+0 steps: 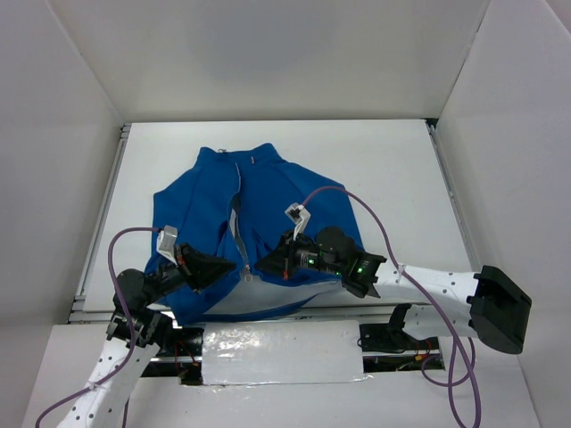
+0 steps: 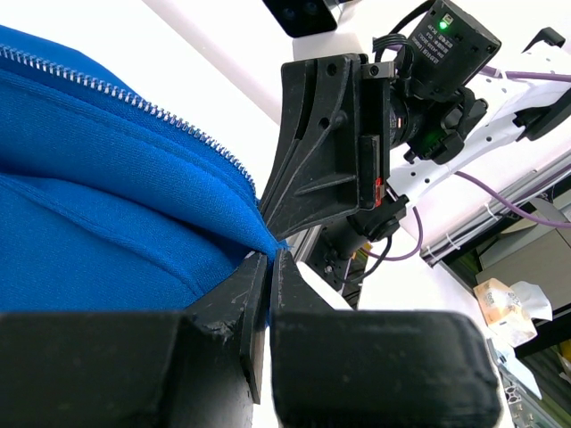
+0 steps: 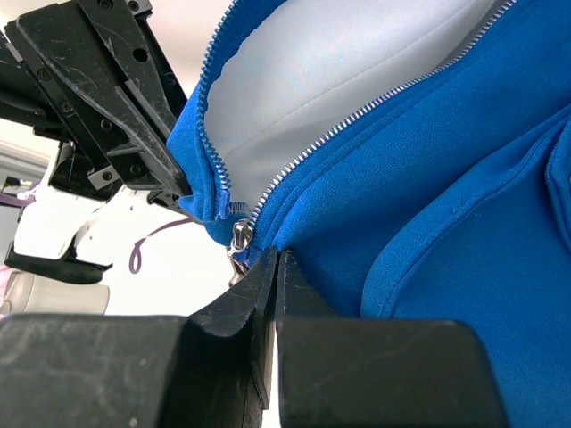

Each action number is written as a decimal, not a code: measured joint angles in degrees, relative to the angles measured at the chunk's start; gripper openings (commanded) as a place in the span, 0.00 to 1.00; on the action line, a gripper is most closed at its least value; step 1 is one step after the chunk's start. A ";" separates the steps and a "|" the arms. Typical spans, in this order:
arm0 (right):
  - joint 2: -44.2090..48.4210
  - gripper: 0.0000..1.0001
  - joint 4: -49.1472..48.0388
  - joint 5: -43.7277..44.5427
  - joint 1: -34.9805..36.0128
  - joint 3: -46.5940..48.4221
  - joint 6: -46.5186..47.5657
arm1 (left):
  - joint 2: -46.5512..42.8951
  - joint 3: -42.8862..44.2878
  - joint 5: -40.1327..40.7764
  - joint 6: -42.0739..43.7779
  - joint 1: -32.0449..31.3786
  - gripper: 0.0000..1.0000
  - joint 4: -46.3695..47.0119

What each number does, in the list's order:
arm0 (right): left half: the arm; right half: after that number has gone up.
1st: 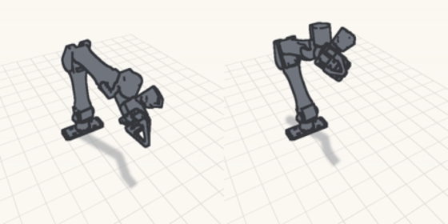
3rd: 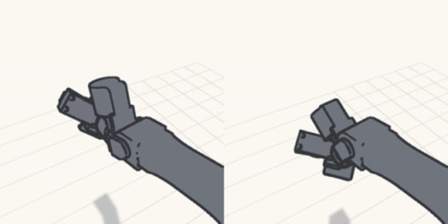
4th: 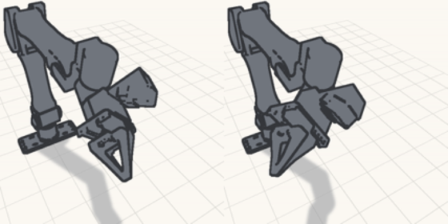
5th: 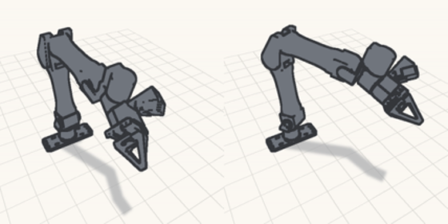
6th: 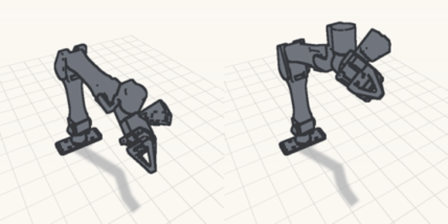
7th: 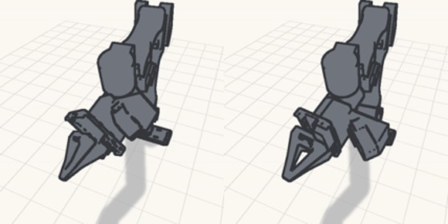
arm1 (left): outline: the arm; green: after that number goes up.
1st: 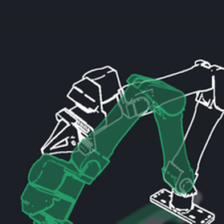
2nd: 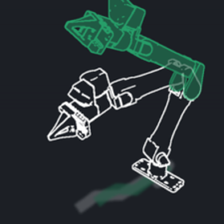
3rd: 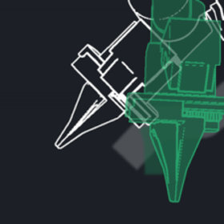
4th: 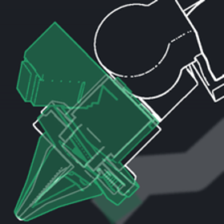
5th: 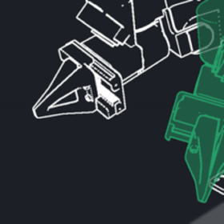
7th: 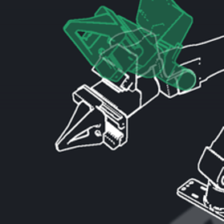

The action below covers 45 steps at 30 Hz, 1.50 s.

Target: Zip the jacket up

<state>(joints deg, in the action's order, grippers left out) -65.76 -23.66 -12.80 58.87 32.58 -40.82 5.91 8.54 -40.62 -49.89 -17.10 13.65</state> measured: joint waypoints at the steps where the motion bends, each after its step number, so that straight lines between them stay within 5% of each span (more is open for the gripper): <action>1: 0.00 0.00 0.00 0.02 0.00 0.00 0.00 | 0.02 -0.02 0.00 0.00 0.00 0.00 0.11; 45: 0.02 0.00 -0.31 -0.52 -0.26 0.52 -0.22 | 0.33 -0.09 0.76 0.20 0.00 0.00 -1.11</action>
<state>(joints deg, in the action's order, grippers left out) -65.73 -23.97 -13.32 58.61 33.10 -41.04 6.24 8.45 -39.86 -49.69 -17.10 12.53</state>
